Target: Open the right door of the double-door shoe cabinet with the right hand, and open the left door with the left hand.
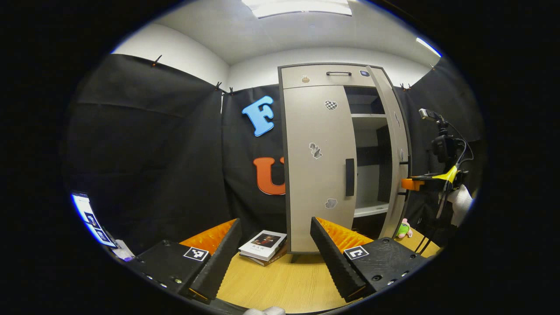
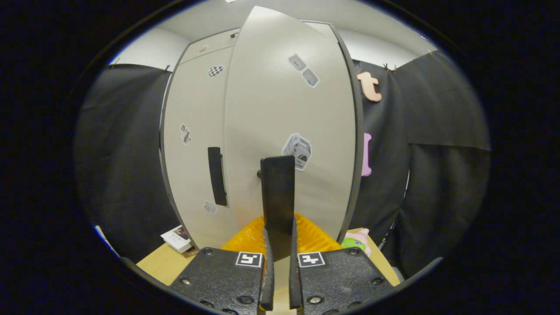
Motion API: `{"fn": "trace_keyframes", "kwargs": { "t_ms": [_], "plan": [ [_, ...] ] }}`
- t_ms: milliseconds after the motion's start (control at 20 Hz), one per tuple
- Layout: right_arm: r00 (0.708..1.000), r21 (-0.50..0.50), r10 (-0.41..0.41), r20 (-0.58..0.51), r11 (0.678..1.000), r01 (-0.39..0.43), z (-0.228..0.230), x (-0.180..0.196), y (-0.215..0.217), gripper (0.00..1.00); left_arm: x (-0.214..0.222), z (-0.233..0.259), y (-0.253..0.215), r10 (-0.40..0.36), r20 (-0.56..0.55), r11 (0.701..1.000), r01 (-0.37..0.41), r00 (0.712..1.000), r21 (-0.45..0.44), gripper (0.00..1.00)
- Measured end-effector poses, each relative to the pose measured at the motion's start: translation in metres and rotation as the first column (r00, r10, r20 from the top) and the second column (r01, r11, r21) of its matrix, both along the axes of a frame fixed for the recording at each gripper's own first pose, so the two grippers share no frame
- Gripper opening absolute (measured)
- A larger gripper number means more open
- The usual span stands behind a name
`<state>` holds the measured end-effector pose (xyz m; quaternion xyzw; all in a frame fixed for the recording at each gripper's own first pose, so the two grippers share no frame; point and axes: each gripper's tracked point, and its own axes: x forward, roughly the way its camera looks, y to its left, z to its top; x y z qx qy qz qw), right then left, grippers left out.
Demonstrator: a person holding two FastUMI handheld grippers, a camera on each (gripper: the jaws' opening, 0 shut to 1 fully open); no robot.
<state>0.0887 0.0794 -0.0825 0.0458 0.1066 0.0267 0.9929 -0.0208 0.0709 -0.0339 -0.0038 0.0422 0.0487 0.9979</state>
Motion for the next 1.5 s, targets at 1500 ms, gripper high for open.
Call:
{"fn": "trace_keyframes", "kwargs": {
  "t_ms": [1500],
  "plan": [
    [0.996, 0.008, -0.082, 0.023, 0.997, 0.082, 0.012, -0.049, -0.161, 0.04, 0.014, 0.007, -0.038, -0.106, 0.001, 0.994, 0.106, 0.994, 0.025, 0.96]
  ]
}}
